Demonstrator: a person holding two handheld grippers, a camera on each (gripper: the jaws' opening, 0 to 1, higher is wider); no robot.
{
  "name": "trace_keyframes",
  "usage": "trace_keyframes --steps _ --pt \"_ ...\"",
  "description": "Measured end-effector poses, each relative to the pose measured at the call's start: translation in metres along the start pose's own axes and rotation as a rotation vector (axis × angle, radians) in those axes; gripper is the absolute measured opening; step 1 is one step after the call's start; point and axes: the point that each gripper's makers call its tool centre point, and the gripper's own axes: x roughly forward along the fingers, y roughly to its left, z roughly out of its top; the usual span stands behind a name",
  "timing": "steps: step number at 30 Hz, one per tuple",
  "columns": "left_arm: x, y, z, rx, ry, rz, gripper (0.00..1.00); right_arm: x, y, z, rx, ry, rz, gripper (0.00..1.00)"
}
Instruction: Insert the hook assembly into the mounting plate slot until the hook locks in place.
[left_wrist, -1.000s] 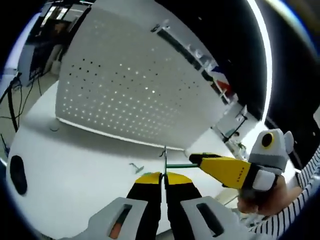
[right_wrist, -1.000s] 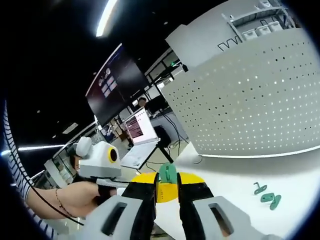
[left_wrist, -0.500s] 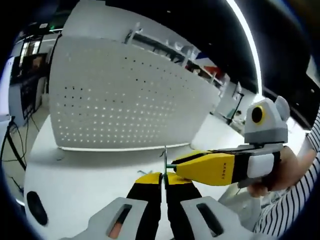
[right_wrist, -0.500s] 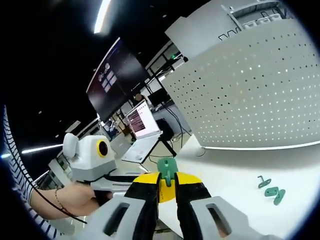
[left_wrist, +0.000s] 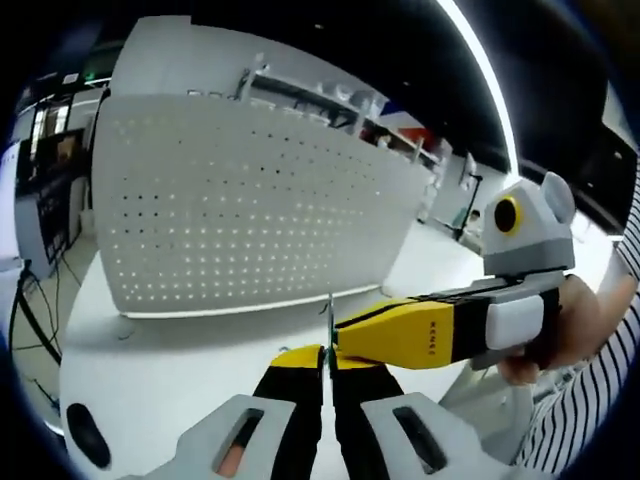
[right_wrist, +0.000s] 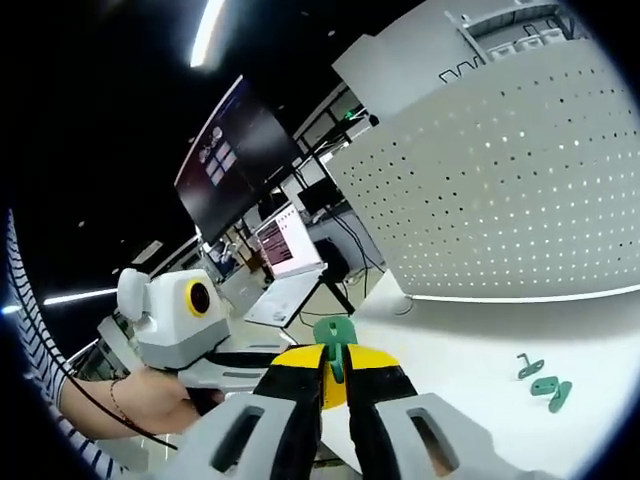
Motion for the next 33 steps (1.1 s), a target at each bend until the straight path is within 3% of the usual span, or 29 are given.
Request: trace_keyframes --steps 12,23,33 --pt "0.003 -0.004 -0.012 -0.04 0.045 -0.022 0.02 -0.003 -0.006 -0.009 0.012 0.001 -0.044 0.01" --pt "0.006 -0.004 -0.01 -0.035 0.047 -0.043 0.04 -0.004 -0.008 -0.006 -0.024 -0.018 -0.081 0.0" --pt "0.003 0.003 -0.011 -0.025 0.038 -0.033 0.29 -0.002 -0.014 0.001 -0.054 -0.026 -0.101 0.0"
